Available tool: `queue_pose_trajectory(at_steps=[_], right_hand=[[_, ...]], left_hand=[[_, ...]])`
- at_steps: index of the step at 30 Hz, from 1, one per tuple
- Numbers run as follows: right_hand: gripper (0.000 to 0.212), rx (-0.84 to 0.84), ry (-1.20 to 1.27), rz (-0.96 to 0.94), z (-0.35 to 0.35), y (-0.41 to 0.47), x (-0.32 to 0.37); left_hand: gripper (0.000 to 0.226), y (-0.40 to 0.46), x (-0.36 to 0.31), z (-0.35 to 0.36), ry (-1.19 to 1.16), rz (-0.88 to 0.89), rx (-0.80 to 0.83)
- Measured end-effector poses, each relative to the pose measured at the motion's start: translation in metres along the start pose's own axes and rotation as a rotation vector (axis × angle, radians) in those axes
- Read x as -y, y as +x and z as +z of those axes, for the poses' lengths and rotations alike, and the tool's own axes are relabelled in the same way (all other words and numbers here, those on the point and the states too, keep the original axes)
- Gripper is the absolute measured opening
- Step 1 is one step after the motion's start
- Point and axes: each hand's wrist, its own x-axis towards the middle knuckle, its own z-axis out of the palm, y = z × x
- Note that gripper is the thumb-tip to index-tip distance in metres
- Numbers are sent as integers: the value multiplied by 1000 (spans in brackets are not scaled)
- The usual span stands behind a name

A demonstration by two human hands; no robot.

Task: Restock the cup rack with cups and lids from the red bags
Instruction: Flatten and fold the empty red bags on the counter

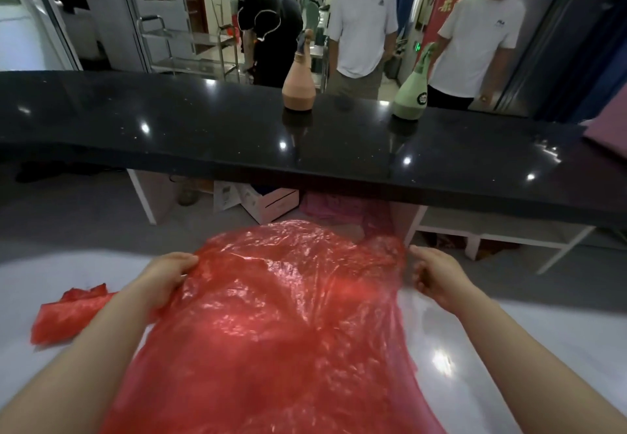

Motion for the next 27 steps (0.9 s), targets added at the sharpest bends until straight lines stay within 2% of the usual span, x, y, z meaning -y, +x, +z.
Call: queue_pose_trajectory(at_steps=[2,5,8,9,11,13,14,17,19,21,24,27], right_hand=[[28,-78,-75,-15,-2,2,-6],[55,-198,-371,-124,6,6,-17],[62,-169,-449,-207,19,9,-25],[60,-132,-457,-233,25,10,-25],[40,-74,-529,-269,35,16,-21],[14,-88,-646,-283,43,22,-16],[11,-108,-684,-281,44,25,-14],[9,-153,-637,-261,39,30,-18],[3,-170,-569,-264,29,29,-23],[8,-194,-534,-262,14,27,-28],[19,-309,-458,-228,-19,24,-35],[16,-408,-290,-163,-57,18,-40]], left_hand=[[11,8,1,-9,27,-12,10],[9,14,0,-14,47,-25,38],[7,15,0,-14,63,-28,48],[7,15,0,-15,65,-25,51],[6,14,0,-16,81,-25,58],[7,13,0,-16,68,-36,69],[11,13,-1,-16,35,-45,77],[28,14,-1,-13,-39,-34,32],[25,14,2,-7,-7,6,-4],[23,13,6,-1,62,42,-44],[23,11,5,9,147,115,-129],[26,9,6,15,232,194,-196]])
